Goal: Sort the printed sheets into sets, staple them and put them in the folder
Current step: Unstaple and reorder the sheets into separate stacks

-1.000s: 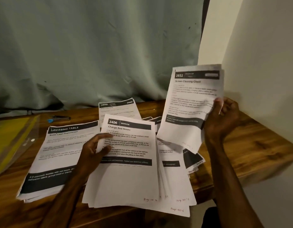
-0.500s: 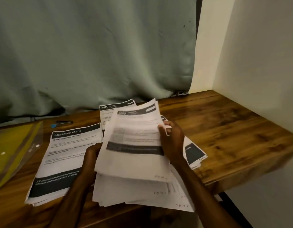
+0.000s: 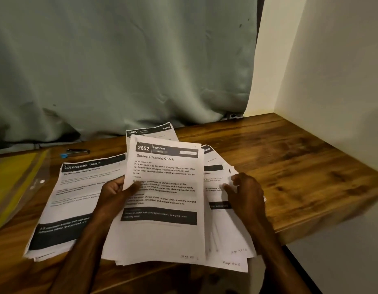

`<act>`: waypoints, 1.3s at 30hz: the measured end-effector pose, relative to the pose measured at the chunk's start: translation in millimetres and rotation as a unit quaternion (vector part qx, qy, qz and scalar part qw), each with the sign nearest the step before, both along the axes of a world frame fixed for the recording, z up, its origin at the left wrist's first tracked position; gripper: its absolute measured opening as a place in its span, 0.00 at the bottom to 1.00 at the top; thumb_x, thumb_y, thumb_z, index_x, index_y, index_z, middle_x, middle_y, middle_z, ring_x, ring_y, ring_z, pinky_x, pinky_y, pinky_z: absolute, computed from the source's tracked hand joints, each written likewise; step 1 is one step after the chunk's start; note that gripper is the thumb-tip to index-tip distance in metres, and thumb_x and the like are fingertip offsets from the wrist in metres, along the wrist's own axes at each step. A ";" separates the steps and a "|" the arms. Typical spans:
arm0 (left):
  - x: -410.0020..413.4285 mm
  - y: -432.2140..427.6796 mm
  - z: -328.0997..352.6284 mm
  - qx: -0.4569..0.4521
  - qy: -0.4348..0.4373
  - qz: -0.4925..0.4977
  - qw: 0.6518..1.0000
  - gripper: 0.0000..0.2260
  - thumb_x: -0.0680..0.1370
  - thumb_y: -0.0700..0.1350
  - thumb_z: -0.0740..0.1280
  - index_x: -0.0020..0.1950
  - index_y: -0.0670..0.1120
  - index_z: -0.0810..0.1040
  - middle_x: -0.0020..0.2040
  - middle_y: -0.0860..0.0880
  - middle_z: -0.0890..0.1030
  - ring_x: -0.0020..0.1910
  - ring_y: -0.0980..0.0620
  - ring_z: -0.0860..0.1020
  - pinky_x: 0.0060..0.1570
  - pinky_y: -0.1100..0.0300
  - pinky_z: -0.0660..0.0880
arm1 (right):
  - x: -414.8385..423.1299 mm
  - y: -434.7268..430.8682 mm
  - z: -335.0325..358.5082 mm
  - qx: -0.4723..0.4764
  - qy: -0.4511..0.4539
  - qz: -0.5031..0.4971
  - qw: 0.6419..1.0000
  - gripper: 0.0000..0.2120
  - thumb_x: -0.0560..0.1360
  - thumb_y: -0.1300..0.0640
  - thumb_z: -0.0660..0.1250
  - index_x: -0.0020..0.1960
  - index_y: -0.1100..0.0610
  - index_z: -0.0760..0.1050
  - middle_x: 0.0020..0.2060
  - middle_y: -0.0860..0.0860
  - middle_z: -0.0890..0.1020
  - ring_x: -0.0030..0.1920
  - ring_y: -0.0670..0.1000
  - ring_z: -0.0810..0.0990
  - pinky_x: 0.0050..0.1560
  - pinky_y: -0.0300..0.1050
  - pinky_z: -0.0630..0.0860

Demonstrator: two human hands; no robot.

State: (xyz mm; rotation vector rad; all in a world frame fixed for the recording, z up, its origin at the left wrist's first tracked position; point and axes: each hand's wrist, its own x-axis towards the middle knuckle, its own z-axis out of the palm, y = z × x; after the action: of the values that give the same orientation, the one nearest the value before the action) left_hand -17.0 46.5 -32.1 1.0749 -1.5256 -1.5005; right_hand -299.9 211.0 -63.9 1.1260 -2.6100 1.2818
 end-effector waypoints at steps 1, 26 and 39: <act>0.2 -0.8 0.0 -0.003 0.001 -0.002 1.000 0.10 0.77 0.43 0.73 0.59 0.48 0.82 0.49 0.48 0.88 0.44 0.46 0.87 0.37 0.58 0.83 | -5.8 1.9 -2.6 0.034 0.015 -0.001 0.999 0.19 0.73 0.44 0.75 0.53 0.59 0.79 0.49 0.55 0.84 0.48 0.55 0.82 0.47 0.48 0.80; -0.1 0.3 0.8 0.005 0.060 0.023 0.998 0.09 0.78 0.40 0.71 0.58 0.47 0.81 0.47 0.50 0.88 0.43 0.48 0.87 0.35 0.60 0.83 | -25.6 12.3 18.4 -0.243 -0.375 0.084 0.890 0.09 0.77 0.61 0.72 0.56 0.63 0.81 0.47 0.57 0.87 0.49 0.62 0.86 0.52 0.60 0.83; -2.8 1.9 4.1 0.019 0.098 0.015 0.995 0.10 0.78 0.39 0.70 0.58 0.46 0.81 0.50 0.46 0.88 0.45 0.45 0.87 0.38 0.56 0.84 | -25.2 22.5 20.9 -0.277 -0.404 0.084 0.868 0.09 0.77 0.62 0.72 0.57 0.61 0.81 0.49 0.59 0.87 0.48 0.62 0.86 0.49 0.57 0.84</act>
State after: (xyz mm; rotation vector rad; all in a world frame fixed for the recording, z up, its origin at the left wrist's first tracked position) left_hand -19.9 48.4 -28.0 0.9375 -1.3449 -1.5707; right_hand -325.1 233.5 -43.0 0.8150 -2.2344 2.7973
